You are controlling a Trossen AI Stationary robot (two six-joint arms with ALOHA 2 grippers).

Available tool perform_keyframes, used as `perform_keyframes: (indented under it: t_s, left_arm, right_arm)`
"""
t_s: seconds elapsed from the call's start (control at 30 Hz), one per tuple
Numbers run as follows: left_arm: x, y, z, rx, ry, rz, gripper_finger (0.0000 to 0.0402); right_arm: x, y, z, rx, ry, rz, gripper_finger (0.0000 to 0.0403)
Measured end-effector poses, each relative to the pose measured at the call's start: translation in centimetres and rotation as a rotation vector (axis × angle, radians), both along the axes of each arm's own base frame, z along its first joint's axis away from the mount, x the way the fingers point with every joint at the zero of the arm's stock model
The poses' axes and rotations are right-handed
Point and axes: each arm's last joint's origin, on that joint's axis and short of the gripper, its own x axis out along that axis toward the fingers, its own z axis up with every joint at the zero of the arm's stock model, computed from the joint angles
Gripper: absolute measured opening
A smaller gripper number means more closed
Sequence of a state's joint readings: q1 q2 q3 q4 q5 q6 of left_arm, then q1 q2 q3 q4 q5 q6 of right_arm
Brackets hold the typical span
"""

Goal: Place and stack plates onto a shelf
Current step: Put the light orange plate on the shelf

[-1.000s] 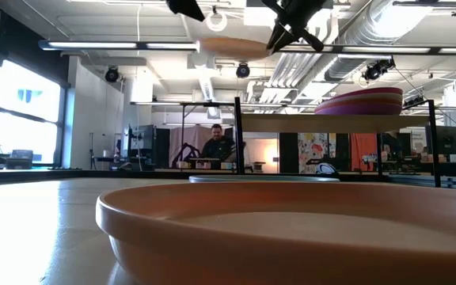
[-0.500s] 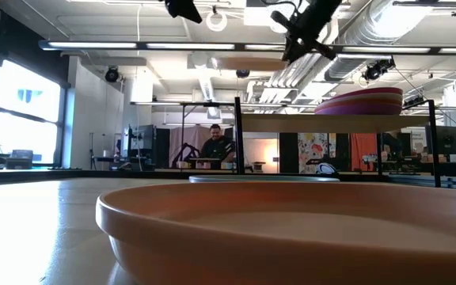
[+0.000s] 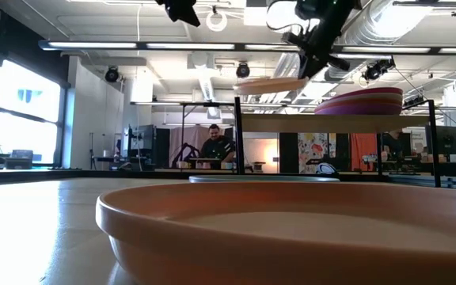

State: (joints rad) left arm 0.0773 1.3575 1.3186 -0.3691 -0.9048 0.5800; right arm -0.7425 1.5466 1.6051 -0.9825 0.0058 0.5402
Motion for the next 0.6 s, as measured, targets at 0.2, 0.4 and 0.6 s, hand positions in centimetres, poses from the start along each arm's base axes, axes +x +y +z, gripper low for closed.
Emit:
perform_keyframes:
  t_s: [0.2,0.4,0.6]
  left_arm:
    - [-0.3,1.4,0.0,-0.001,-0.002,0.051,0.0131]
    - [-0.5,2.6,0.0,-0.01,-0.019,0.097,0.0131]
    - [-0.8,3.5,0.0,-0.029,-0.055,0.139,0.0131]
  right_arm:
    - [0.6,-0.5,-1.5,0.046,0.068,0.024,0.0]
    - [0.9,-1.0,-2.6,0.08,0.127,0.041,0.0]
    - [1.1,-1.4,-3.7,0.093,0.197,0.051,0.0]
